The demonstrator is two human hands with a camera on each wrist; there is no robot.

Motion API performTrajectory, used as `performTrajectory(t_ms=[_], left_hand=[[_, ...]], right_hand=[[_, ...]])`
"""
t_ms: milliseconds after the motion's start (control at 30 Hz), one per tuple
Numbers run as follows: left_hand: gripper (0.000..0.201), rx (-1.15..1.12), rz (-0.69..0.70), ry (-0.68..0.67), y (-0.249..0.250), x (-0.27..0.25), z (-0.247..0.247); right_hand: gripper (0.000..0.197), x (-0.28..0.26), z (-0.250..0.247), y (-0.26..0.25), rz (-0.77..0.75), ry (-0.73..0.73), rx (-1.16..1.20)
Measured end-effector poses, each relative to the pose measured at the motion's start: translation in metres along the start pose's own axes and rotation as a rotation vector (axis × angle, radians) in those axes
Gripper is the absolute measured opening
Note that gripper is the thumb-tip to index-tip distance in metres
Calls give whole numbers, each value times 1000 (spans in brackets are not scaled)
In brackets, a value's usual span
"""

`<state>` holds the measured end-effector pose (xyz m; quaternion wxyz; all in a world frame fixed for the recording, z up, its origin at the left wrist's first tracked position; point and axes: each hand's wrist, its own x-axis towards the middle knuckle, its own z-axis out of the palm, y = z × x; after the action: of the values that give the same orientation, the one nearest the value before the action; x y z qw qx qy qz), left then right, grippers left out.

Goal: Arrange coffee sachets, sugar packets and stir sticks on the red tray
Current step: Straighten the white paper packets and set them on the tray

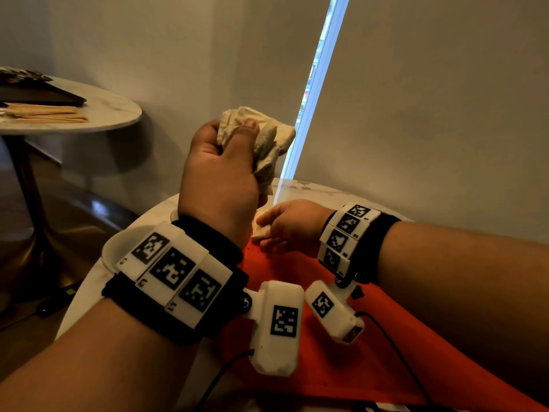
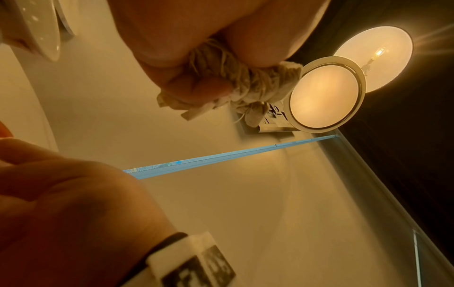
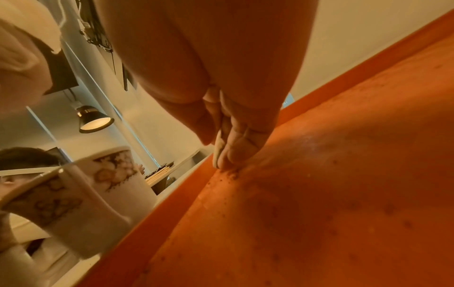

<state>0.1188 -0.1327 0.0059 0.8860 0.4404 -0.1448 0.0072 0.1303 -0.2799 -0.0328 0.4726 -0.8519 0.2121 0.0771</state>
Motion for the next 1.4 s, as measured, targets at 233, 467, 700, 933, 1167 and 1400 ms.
performTrajectory(t_ms=[233,467,700,933,1167,1400], left_hand=[[5,-38,-5,-2,-3,1,2],[7,-49,-7,1,-3,1,3],[7,-55,-14,-5,-2,0,2],[6,-38,-4,-7,-4,1,2],[6,42,-69,-101,-4,-6,4],[10,98,-151,-185,-4,-15,9]], right_hand=[[42,4,1,1,-19,15,-54],[30,6,-8,2,23,72,-132],[32,16,-5,8,15,39,-191],[17,20,-3,4,-3,1,-136],[16,-22,-47,-18,-138,160,172],[41,-86,-80,-50,-380,-72,342]])
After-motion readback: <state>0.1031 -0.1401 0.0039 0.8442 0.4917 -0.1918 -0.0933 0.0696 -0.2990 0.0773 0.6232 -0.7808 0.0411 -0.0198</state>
